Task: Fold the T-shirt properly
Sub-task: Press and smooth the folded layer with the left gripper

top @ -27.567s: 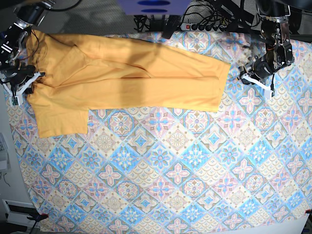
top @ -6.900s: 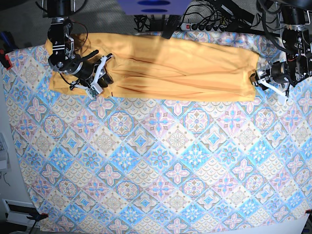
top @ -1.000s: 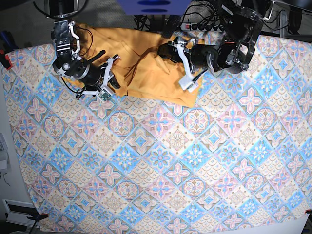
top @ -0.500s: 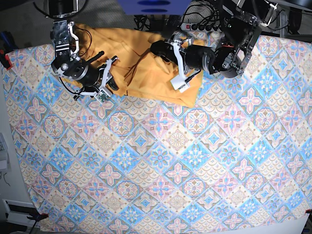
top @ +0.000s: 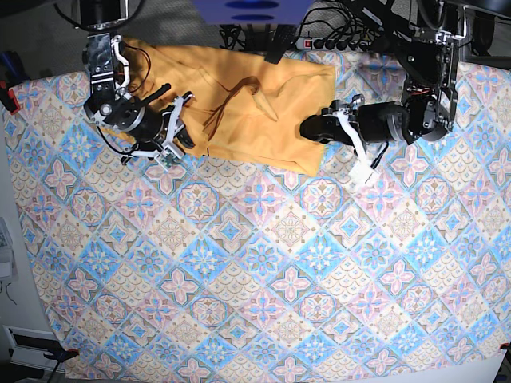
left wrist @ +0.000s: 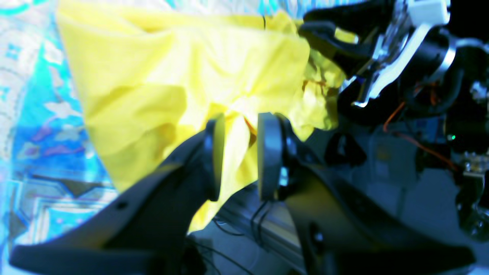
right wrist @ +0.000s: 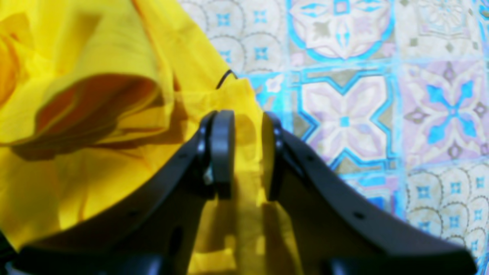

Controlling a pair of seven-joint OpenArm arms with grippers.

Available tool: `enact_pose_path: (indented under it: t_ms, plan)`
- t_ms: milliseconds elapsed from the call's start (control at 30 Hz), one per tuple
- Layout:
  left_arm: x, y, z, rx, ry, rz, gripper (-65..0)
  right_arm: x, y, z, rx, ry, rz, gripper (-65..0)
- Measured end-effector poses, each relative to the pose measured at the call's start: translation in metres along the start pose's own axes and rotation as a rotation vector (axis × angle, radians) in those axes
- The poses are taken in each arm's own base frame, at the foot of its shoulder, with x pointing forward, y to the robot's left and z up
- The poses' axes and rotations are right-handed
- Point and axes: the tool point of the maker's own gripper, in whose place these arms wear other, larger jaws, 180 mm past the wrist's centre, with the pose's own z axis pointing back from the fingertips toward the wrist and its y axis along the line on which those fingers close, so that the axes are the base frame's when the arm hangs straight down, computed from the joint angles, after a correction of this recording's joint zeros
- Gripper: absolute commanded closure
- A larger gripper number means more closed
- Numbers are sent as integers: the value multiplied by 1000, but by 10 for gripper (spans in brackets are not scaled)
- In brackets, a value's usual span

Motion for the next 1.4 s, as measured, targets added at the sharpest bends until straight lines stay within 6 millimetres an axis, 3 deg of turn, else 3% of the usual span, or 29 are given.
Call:
enact_pose_path:
  t_ms: [100, 200, 433, 633, 800, 900, 1033, 1167, 1300, 1400]
  plan:
    - [-18, 27, -15, 54, 42, 100, -136, -1, 0, 0, 0, 2, 1, -125]
    - [-34, 31, -35, 77, 80, 114, -136, 1, -1, 0, -1, -1, 1, -125]
    - [-71, -17, -75, -16, 250, -13, -136, 2, -1, 0, -2, -4, 1, -125]
    - [-94, -36, -84, -56, 339, -70, -136, 3, -2, 0, -3, -6, 2, -125]
    - [-83, -22, -71, -13, 314, -97, -140, 3, -2, 0, -3, -6, 2, -125]
    - [-52, -26, -56, -10, 192, -124, -142, 3, -2, 0, 0, -6, 4, -125]
    - [-20, -11, -30, 45, 58, -99, -151, 3, -3, 0, -3, -4, 6, -126]
    - [-16, 13, -12, 105, 12, -35, -256, 3, -2, 0, -1, -7, 3, -126]
    - [-10, 54, 8, 193, -43, 65, -384, 2, -3, 0, -4, -3, 6, -126]
    - [-7, 66, 15, 219, -66, 94, -433, 3, -2, 0, -1, -7, 3, -126]
